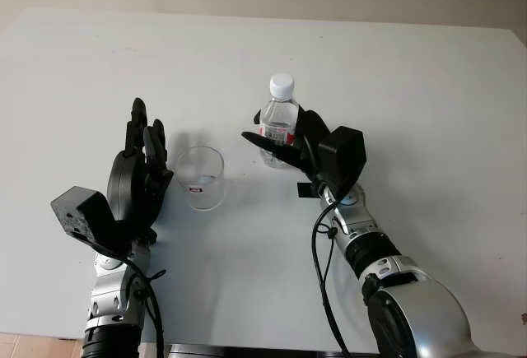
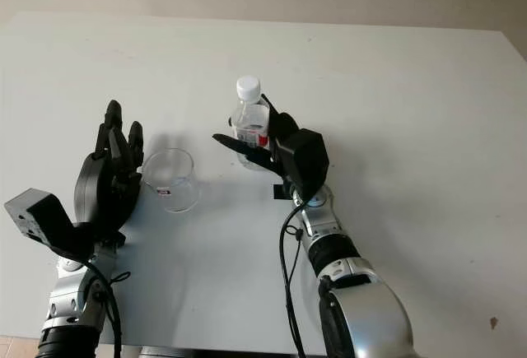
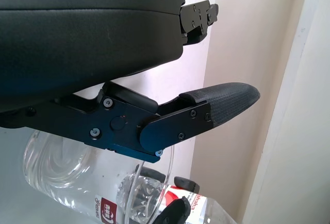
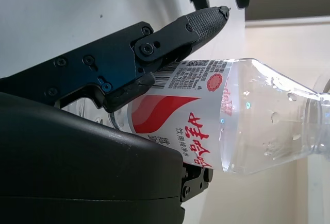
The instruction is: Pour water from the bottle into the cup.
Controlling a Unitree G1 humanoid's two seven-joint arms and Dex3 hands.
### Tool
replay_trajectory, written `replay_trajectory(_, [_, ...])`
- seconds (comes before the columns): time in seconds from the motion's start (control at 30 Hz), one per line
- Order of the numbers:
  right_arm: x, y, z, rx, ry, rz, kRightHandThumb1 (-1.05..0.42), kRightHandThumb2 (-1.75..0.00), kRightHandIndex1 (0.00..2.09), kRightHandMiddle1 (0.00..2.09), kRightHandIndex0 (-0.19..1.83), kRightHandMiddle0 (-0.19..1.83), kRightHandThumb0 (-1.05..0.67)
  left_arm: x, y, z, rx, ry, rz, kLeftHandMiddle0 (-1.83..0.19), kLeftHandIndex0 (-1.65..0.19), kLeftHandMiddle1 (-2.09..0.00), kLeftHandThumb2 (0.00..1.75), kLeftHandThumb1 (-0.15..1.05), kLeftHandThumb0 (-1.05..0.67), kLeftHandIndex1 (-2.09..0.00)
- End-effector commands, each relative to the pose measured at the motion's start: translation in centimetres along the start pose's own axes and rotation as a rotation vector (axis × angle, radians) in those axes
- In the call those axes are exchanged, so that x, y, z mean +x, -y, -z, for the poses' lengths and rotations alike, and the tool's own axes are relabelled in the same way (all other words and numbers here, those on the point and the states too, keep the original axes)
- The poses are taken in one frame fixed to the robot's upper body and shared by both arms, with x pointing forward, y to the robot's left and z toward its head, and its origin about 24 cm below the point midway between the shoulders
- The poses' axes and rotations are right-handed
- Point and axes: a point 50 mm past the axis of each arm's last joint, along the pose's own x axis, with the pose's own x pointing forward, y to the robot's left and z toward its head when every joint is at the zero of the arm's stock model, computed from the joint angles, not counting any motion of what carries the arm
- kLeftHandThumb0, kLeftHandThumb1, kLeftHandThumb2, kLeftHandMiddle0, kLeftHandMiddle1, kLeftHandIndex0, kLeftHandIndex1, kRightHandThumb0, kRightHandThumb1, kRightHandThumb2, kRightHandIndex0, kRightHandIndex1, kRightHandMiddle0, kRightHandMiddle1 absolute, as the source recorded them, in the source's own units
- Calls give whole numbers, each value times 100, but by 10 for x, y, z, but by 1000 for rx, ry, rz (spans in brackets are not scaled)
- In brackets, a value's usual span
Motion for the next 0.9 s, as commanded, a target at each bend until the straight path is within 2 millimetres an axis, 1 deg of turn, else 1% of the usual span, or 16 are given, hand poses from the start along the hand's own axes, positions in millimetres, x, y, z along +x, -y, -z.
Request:
replay_trajectory(0.0, [7,2,-15,-47,70,12,-105,-7,209,209,112,115,-43,2,1,-3,5,17,9,13,18,-5,74,105,-79,-5])
replay_trajectory(0.1, [8,2,-21,-119,102,34,-105,-13,209,209,122,122,-34,3,1,-3,7,16,9,13,18,-5,75,105,-78,-5])
replay_trajectory(0.2, [11,4,-28,-184,130,55,-105,-23,209,209,123,122,-23,3,1,-3,9,16,5,12,17,-6,75,105,-78,-5])
replay_trajectory(0.3, [16,5,-38,-251,166,69,-105,-26,209,209,123,121,-18,3,1,-3,1,18,3,11,17,-6,74,105,-78,-6])
replay_trajectory(0.4, [20,6,-49,-374,218,73,-105,-24,209,209,122,111,-13,3,1,-3,-1,18,5,12,17,-6,74,105,-79,-6])
replay_trajectory(0.53, [25,8,-61,-579,275,66,-105,-23,209,209,111,78,-9,3,0,-3,0,18,4,12,17,-5,75,105,-78,-5])
replay_trajectory(0.63, [28,9,-66,-671,300,52,-105,-22,209,209,105,61,-7,2,0,-3,6,18,1,12,17,-6,75,105,-78,-6])
replay_trajectory(0.73, [30,10,-70,-753,317,50,-104,-22,209,209,102,56,-9,1,0,-3,6,19,1,12,17,-5,75,105,-78,-6])
replay_trajectory(0.87, [33,10,-72,-868,333,54,-104,-21,209,209,102,55,-11,1,0,-2,5,20,-2,12,17,-5,75,105,-78,-5])
